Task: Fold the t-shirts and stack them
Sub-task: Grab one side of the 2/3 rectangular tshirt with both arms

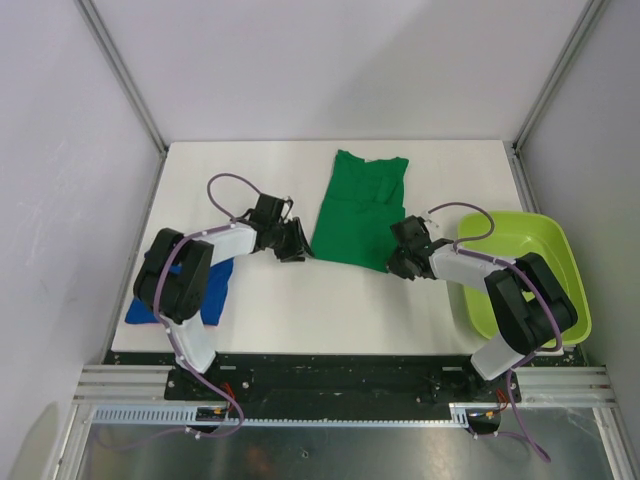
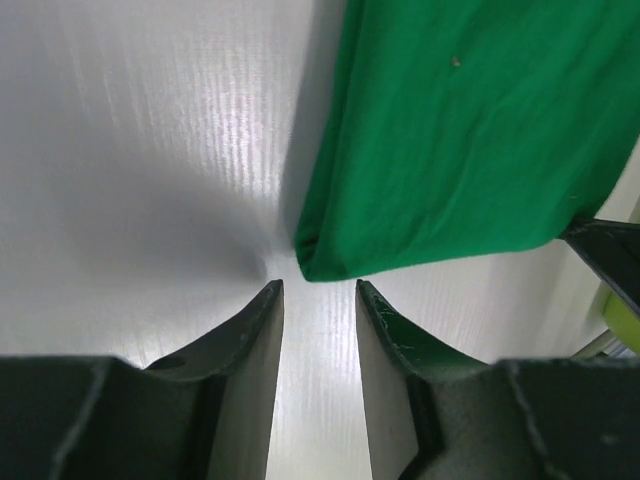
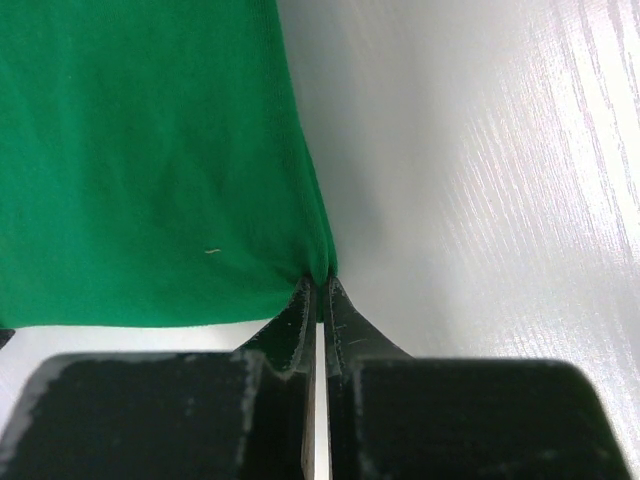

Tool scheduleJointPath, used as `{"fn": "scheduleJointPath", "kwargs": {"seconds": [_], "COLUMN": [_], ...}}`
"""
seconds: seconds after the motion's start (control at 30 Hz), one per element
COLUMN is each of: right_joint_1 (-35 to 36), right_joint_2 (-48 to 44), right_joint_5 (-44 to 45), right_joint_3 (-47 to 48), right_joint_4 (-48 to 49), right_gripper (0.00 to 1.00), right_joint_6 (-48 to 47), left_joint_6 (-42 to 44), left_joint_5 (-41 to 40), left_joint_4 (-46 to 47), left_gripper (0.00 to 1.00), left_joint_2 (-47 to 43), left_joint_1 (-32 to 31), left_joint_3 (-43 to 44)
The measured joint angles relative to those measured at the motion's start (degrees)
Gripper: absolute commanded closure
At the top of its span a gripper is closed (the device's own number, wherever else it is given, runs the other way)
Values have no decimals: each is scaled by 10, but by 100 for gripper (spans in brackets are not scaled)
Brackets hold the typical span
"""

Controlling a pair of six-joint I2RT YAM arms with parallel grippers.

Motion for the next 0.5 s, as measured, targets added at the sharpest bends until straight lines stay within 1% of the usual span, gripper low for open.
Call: {"fn": "scheduleJointPath", "kwargs": {"seconds": [0.13, 0.5], "right_joint_1": [0, 1], "right_joint_2": [0, 0], "right_joint_5": [0, 0], "right_joint_3": [0, 0], "right_joint_4": [0, 0], "right_gripper": [100, 100], "right_joint_6": [-2, -4], "left_joint_6": [-6, -6], "left_joint_5": [-3, -14], "left_joint_4": [6, 14], "left_gripper": [61, 62], "left_joint_2": [18, 18], "left_joint_1": [0, -4], "left_joint_3": [0, 0]}}
